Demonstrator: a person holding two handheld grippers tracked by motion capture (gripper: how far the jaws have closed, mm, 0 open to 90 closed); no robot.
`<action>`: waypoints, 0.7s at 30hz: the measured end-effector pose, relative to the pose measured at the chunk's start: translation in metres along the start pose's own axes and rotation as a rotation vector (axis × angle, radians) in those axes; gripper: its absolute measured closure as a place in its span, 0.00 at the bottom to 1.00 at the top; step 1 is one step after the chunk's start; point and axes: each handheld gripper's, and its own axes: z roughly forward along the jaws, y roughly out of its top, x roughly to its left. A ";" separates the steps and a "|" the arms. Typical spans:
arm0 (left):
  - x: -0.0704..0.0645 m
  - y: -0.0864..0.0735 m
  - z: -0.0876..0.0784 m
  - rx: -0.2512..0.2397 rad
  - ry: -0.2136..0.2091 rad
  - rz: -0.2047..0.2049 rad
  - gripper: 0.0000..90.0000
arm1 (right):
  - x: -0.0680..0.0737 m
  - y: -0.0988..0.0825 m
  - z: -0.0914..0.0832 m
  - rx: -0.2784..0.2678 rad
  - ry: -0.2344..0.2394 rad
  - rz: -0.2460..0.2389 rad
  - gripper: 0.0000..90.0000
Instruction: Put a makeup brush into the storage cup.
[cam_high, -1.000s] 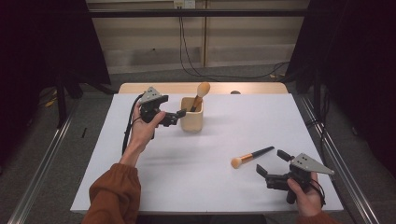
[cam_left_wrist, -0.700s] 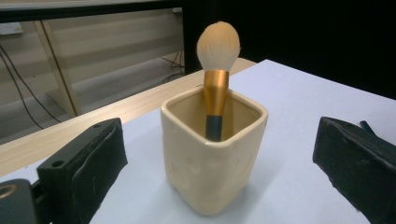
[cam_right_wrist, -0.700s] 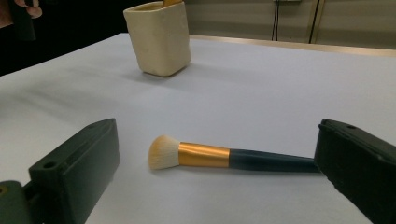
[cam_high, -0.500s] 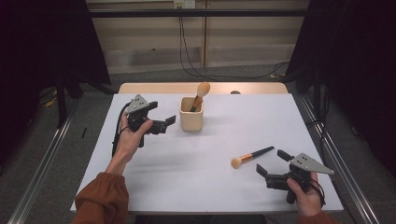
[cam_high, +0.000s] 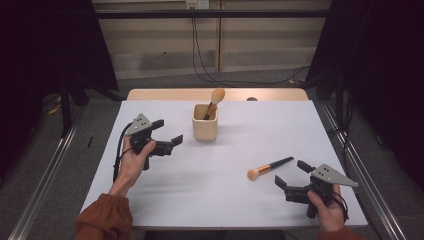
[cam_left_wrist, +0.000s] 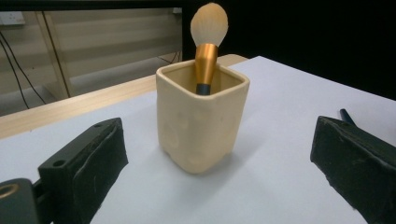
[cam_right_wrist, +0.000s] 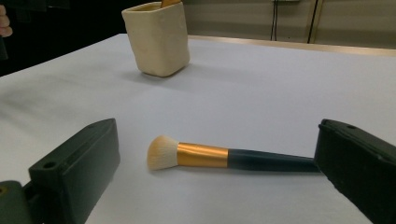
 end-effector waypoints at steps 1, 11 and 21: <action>-0.001 -0.001 -0.002 0.008 0.005 -0.004 0.04 | 0.000 0.000 0.000 0.000 -0.001 0.002 0.00; -0.015 -0.016 -0.032 0.007 0.045 0.010 0.04 | -0.001 0.000 0.002 -0.012 -0.019 0.016 0.00; -0.019 -0.029 -0.058 -0.014 0.056 -0.038 0.03 | -0.001 0.001 0.002 -0.025 -0.020 0.013 0.00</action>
